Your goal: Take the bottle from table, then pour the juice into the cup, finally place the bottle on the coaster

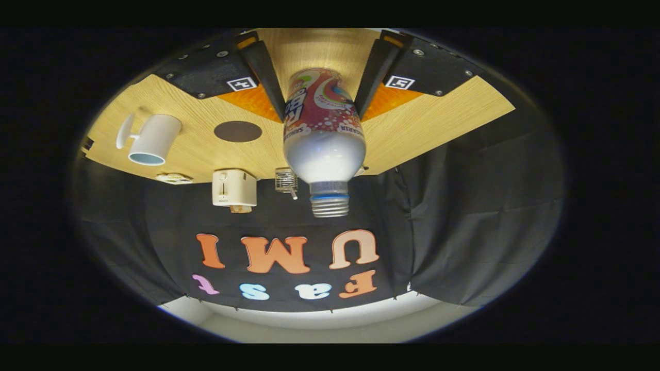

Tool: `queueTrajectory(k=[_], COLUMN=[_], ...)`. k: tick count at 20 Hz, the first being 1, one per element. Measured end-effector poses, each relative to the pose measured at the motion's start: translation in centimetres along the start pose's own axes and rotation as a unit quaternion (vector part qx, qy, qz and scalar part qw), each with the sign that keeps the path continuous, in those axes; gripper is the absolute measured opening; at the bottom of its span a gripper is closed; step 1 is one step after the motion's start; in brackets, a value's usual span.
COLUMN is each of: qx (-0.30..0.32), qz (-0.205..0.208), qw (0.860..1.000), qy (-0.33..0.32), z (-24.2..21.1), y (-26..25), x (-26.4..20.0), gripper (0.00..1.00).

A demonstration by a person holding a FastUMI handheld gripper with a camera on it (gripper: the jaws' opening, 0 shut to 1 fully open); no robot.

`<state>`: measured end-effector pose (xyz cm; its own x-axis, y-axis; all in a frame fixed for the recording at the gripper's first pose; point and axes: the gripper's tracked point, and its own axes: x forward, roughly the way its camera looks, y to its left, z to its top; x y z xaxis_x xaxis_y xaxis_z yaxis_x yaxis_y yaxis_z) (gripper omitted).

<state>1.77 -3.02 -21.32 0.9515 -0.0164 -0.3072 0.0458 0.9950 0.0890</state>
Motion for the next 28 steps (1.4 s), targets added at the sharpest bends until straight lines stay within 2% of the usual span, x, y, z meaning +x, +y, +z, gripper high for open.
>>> queueTrajectory(k=[8,11,12,13,17,21,28], qx=[0.122,0.172,0.182,0.203,0.272,0.350,0.479], qz=[0.024,0.019,0.033,0.029,0.025,0.017,0.010], qw=[0.992,0.985,0.983,0.978,0.961,0.936,0.876], qy=[-0.015,-0.015,-0.023,-0.026,-0.030,-0.034,-0.062], z=[3.4,3.8,4.4,4.5,4.8,5.6,6.7], y=[-1.2,-2.6,-2.6,-3.3,-5.1,-6.6,-9.9], x=[0.8,1.3,1.2,1.5,2.1,2.3,3.1], gripper=[0.73,0.73,0.73,0.69,0.69,0.68,0.68])
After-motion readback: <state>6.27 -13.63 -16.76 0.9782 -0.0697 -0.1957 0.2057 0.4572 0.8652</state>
